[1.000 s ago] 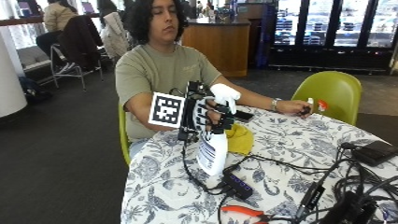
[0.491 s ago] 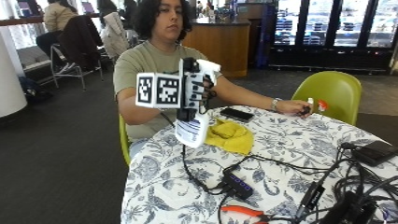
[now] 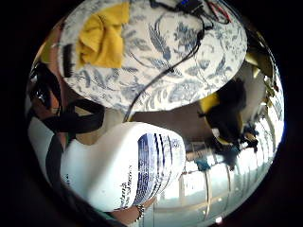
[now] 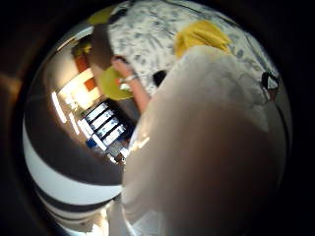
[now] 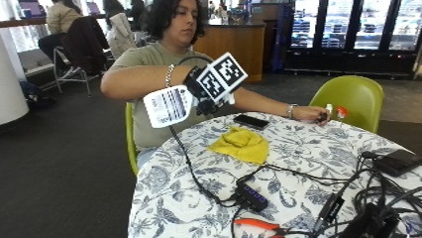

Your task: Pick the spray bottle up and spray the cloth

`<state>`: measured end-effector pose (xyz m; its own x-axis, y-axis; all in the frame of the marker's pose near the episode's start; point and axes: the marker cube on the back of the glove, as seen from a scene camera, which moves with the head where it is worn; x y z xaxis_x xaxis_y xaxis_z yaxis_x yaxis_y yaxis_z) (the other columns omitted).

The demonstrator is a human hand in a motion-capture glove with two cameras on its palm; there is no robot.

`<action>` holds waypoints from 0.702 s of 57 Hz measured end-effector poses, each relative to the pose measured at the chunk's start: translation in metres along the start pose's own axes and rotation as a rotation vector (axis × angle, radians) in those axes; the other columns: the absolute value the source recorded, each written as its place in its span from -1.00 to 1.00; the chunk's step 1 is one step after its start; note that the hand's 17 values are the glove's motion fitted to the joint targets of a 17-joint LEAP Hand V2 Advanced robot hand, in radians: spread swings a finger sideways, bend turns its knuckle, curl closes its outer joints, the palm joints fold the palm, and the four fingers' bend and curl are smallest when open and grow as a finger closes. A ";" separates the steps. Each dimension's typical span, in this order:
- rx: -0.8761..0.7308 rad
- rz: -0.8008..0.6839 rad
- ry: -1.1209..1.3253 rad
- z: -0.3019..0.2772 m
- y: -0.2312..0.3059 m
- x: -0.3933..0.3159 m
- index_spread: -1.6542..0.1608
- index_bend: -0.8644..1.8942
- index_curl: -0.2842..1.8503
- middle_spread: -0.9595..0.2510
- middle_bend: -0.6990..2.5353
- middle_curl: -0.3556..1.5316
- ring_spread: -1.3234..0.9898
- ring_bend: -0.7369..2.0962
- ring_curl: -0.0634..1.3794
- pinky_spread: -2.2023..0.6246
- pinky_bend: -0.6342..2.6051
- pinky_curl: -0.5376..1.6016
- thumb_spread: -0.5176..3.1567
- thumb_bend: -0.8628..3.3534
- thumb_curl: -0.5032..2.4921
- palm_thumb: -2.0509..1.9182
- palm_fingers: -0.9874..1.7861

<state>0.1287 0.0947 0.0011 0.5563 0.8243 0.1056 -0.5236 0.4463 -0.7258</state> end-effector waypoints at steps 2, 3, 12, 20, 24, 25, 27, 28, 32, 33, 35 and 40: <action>-0.027 0.050 0.042 0.008 -0.011 0.000 0.57 -0.12 -0.26 0.35 -0.14 -0.02 -0.01 0.05 -0.23 0.39 -0.29 -0.09 -0.34 -0.60 -0.18 0.53 0.69; -0.039 0.075 0.061 0.012 -0.016 0.001 0.57 -0.12 -0.26 0.35 -0.14 -0.02 -0.01 0.05 -0.23 0.39 -0.29 -0.09 -0.34 -0.60 -0.17 0.53 0.69; -0.171 0.232 0.173 0.042 -0.057 0.010 0.56 -0.13 -0.23 0.35 -0.14 -0.02 -0.01 0.05 -0.23 0.39 -0.29 -0.09 -0.35 -0.60 -0.15 0.52 0.69; -0.277 0.328 0.223 0.067 -0.086 0.018 0.56 -0.14 -0.22 0.35 -0.14 -0.01 -0.01 0.05 -0.23 0.40 -0.29 -0.09 -0.34 -0.60 -0.14 0.52 0.68; -0.315 0.355 0.240 0.071 -0.092 0.020 0.56 -0.15 -0.21 0.35 -0.14 -0.01 0.00 0.05 -0.23 0.40 -0.28 -0.09 -0.33 -0.60 -0.13 0.52 0.68; -0.319 0.357 0.240 0.071 -0.092 0.020 0.56 -0.15 -0.21 0.35 -0.14 -0.01 0.00 0.05 -0.23 0.40 -0.28 -0.09 -0.33 -0.60 -0.13 0.52 0.68; -0.319 0.351 0.234 0.068 -0.092 0.017 0.56 -0.16 -0.20 0.35 -0.15 -0.01 0.00 0.05 -0.23 0.40 -0.28 -0.08 -0.32 -0.60 -0.13 0.52 0.67; -0.314 0.343 0.228 0.066 -0.092 0.014 0.56 -0.16 -0.20 0.35 -0.14 -0.01 0.00 0.05 -0.23 0.40 -0.29 -0.09 -0.32 -0.60 -0.13 0.52 0.67; -0.260 0.281 0.185 0.051 -0.089 -0.001 0.56 -0.16 -0.20 0.35 -0.14 -0.01 0.00 0.05 -0.23 0.41 -0.29 -0.09 -0.31 -0.60 -0.12 0.52 0.67; -0.238 0.261 0.171 0.047 -0.088 -0.007 0.55 -0.16 -0.19 0.35 -0.14 -0.01 0.00 0.05 -0.23 0.41 -0.30 -0.09 -0.31 -0.60 -0.12 0.52 0.67; -0.184 0.215 0.144 0.036 -0.086 -0.019 0.55 -0.17 -0.19 0.35 -0.14 -0.01 0.00 0.05 -0.23 0.41 -0.30 -0.09 -0.30 -0.60 -0.12 0.52 0.67; -0.045 0.070 0.075 0.013 -0.081 -0.055 0.55 -0.17 -0.18 0.35 -0.15 -0.01 0.00 0.04 -0.23 0.41 -0.30 -0.09 -0.30 -0.60 -0.11 0.52 0.67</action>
<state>0.1326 0.0176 0.0628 0.5667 0.8239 0.0036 -0.5343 0.3708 -0.7596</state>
